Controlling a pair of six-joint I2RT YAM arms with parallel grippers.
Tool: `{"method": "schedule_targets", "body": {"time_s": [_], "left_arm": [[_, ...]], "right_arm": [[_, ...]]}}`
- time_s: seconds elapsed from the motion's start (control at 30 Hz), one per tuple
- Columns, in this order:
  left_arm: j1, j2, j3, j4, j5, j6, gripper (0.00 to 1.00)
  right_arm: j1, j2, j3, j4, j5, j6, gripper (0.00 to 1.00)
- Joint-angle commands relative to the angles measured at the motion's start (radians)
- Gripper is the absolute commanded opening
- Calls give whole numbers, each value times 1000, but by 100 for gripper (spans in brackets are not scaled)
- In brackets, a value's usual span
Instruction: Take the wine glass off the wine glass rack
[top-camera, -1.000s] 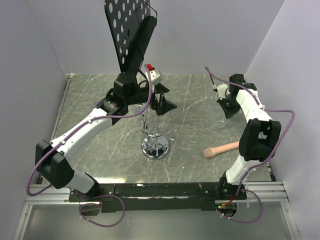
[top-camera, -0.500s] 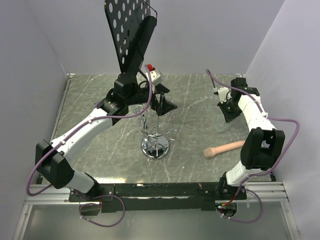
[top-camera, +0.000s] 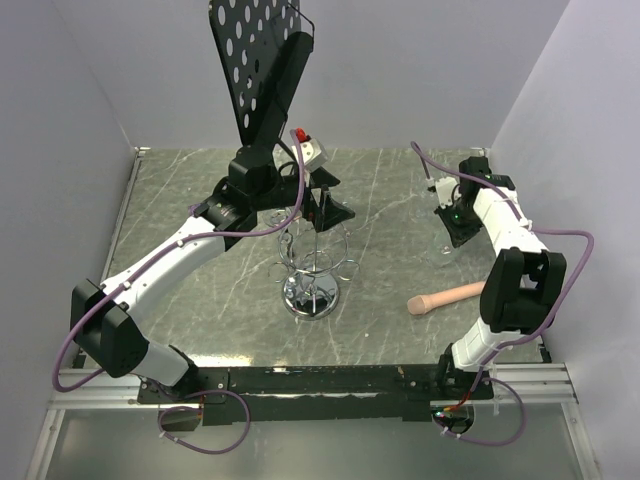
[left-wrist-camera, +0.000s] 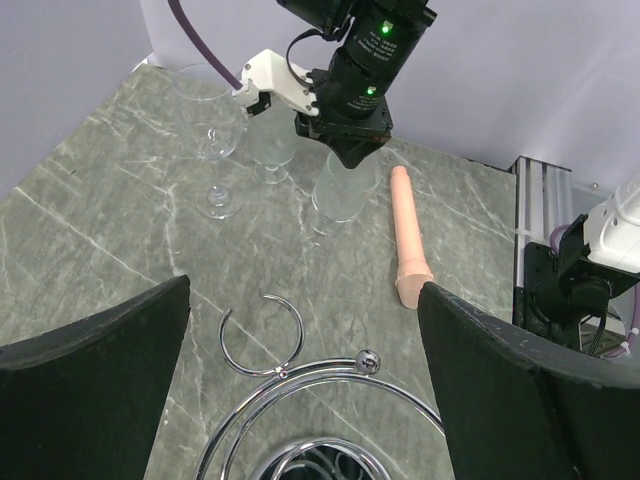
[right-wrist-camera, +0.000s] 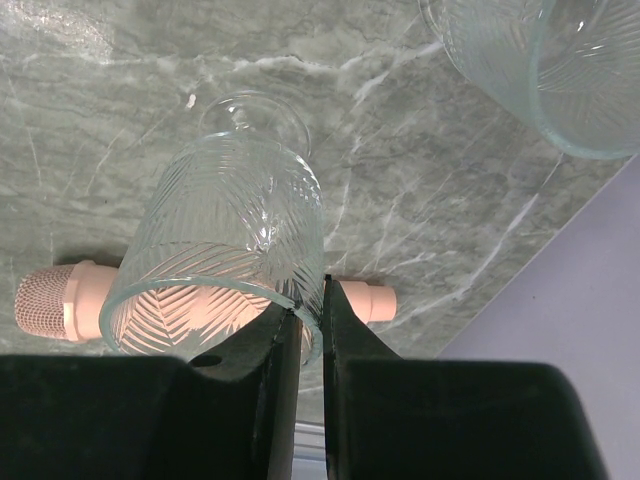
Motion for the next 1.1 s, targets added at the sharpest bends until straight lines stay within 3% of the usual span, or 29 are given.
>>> {"method": "schedule_targets", "body": {"time_s": [0.0,0.27,0.57,0.83,1.07], "left_arm": [[-6,-19,7,7,2,26,100],[-8,-17,2,12,7,23,100],[-6,-20,7,7,5,27,100],[-15,-8,62,-51,-16,115,100],[-26,-17,93,-91,-11,182,100]], "right_arm": [[-10,-4,12,24,17,10,3],[-11,6,12,19,16,30,23],[-15,22,50,-10,10,51,30],[-19,-84,139,-94,-24,100,43],[-28,-162,150,-125,-67,130,45]]}}
